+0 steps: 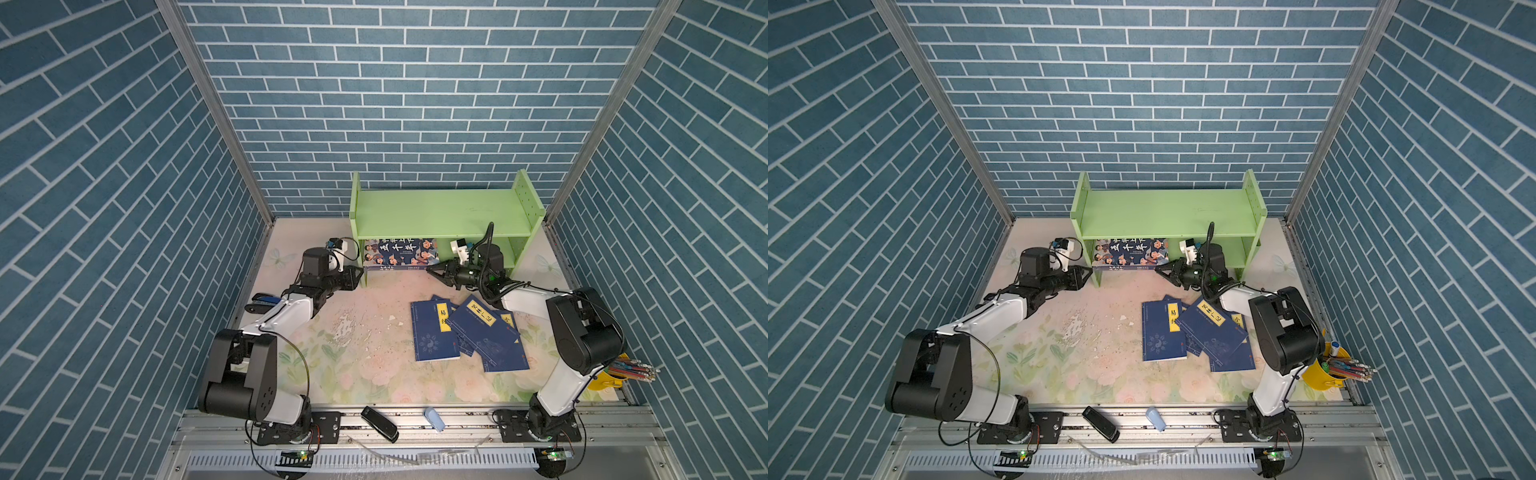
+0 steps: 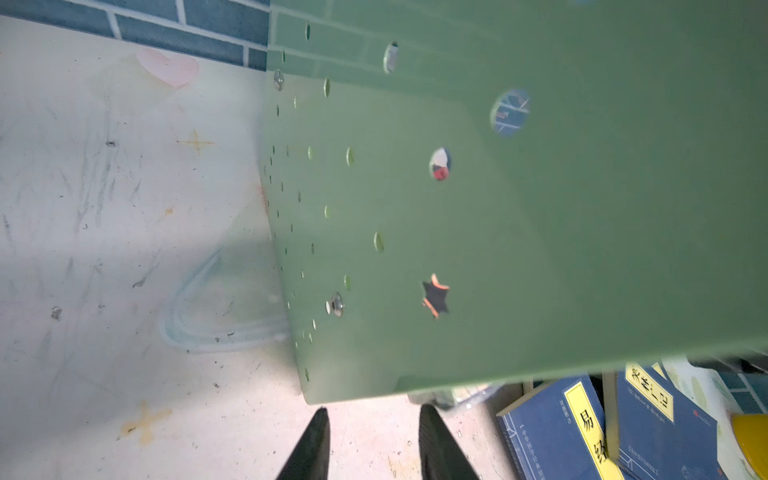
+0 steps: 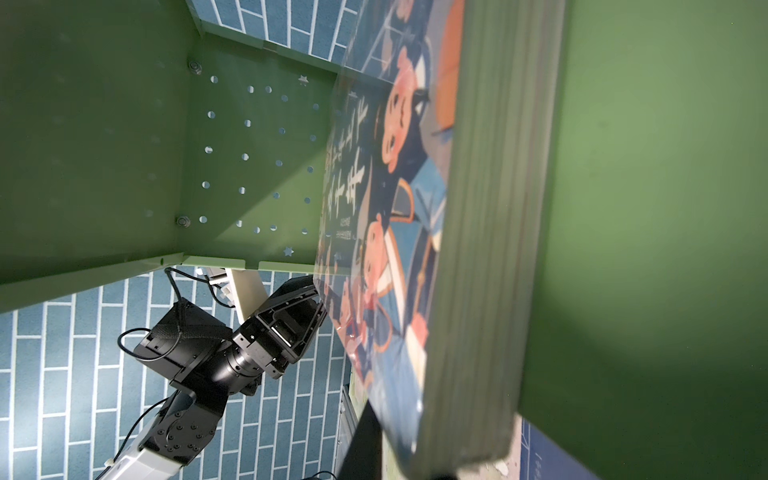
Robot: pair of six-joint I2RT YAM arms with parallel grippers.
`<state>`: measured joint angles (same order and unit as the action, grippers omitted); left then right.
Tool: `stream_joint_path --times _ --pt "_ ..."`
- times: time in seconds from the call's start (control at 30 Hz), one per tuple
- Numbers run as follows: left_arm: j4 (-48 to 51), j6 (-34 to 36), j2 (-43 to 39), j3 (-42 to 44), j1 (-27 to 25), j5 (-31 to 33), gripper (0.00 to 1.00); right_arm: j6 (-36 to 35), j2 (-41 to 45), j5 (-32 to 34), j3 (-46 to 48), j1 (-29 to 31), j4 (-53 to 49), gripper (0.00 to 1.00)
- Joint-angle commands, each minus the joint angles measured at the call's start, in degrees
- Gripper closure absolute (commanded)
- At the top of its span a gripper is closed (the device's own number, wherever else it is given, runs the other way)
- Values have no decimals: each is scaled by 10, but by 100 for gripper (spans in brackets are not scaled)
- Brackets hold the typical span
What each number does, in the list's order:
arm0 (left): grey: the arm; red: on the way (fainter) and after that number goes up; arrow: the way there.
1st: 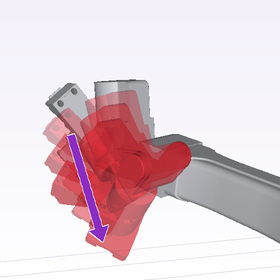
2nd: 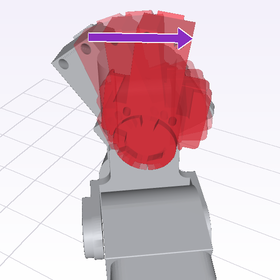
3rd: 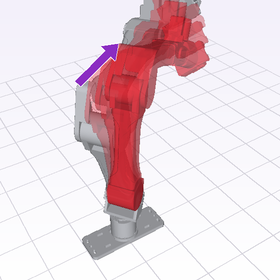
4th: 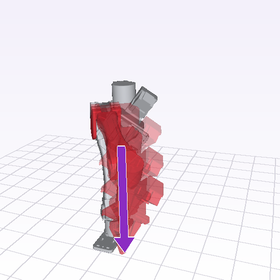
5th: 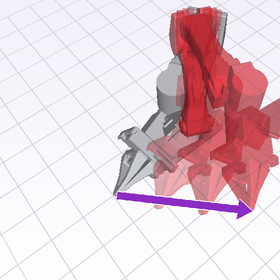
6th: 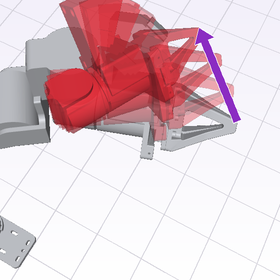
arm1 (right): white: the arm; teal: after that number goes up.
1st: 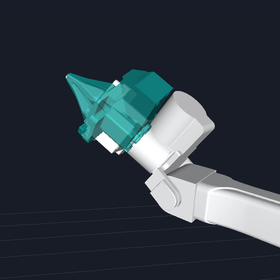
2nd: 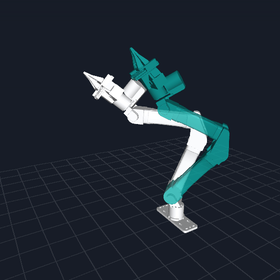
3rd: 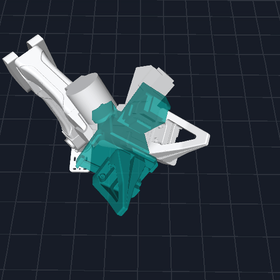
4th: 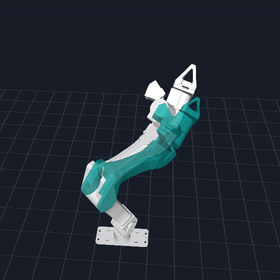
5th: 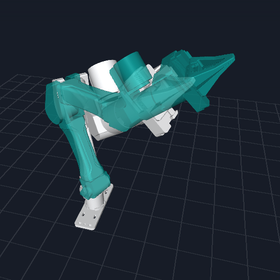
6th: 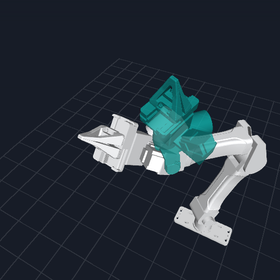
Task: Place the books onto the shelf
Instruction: 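Open the right gripper and release the book standing in the shelf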
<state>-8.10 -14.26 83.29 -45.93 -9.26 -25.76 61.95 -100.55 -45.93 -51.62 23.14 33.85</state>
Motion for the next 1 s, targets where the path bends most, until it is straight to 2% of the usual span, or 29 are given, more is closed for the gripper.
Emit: stream_joint_path --times 0.0,0.33,0.6,0.83,0.97 --pt "-22 -3 10 -19 -1 -1 62 21 -15 -3 -20 -4 28 84" --pt "-13 -11 4 -21 -1 2 62 35 -18 -5 -18 -3 47 84" --pt "79 10 -29 -28 1 13 66 33 20 -1 10 -3 45 80" --pt "64 -1 -39 -10 1 -30 66 11 80 36 51 -8 15 80" --pt "46 -3 -32 -6 0 -34 65 -1 107 62 66 -17 -9 82"
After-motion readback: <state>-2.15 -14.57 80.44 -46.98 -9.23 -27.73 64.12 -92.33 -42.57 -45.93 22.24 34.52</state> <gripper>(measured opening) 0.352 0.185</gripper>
